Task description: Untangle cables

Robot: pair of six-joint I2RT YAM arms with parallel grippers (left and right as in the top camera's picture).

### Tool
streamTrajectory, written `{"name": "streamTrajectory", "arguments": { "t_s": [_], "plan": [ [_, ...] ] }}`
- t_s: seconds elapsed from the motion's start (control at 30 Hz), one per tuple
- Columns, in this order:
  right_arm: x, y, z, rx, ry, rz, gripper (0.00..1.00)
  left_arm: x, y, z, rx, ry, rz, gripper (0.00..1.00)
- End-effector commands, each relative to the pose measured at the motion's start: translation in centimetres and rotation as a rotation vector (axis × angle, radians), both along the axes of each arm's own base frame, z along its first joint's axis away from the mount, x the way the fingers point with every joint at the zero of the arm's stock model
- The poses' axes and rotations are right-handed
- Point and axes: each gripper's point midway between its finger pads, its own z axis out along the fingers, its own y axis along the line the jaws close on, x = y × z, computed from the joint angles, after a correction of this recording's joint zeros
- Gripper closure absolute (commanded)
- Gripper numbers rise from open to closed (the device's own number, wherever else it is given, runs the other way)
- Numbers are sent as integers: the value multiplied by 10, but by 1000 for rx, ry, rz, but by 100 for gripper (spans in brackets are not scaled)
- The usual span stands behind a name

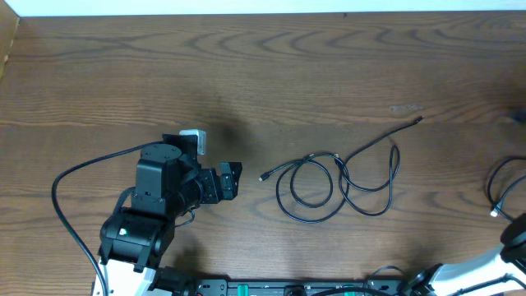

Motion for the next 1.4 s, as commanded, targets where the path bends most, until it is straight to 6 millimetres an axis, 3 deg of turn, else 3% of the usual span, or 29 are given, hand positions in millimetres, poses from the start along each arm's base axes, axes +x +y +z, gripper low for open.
{"name": "streamTrajectory", "arguments": {
  "t_s": [0.0,0.27,0.57,0.8,0.93,1.0,1.07,1.37],
  "plan": [
    [17,39,5,21,-29,155,1,0,-1,3,1,-11,-17,2],
    [27,132,-5,41,39,464,1,0,-1,3,1,-11,-17,2],
    [6,203,-39,55,172,661,1,0,-1,3,1,-11,-17,2],
    [-21,242,-72,92,255,765,2,0,-1,3,1,-11,-17,2],
    [-32,256,-83,99,280,801,25,0,-1,3,1,-11,-17,2],
    [-33,259,-84,99,286,807,53,0,-1,3,1,-11,-17,2],
    [-34,261,-84,100,288,807,96,0,-1,3,1,-11,-17,2],
    [-28,261,-74,87,262,791,99,0,-1,3,1,-11,-17,2]
  ]
}}
